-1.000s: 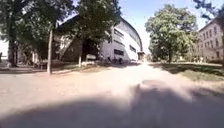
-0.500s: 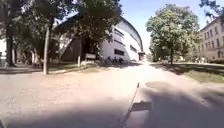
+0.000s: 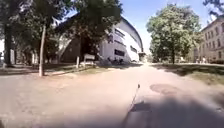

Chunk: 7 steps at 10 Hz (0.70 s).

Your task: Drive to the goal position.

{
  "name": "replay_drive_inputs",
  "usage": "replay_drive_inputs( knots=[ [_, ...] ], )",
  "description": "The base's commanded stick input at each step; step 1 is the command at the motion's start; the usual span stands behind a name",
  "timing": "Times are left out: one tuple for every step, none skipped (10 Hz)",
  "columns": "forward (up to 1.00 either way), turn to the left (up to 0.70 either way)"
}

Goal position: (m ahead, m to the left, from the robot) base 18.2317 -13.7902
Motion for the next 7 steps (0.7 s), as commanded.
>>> replay_drive_inputs(
  knots=[
    [0.70, 0.00],
    [0.70, 0.00],
    [0.70, 0.00],
    [0.70, 0.00],
    [0.70, 0.00],
    [0.70, 0.00],
    [0.70, 0.00]
  ],
)
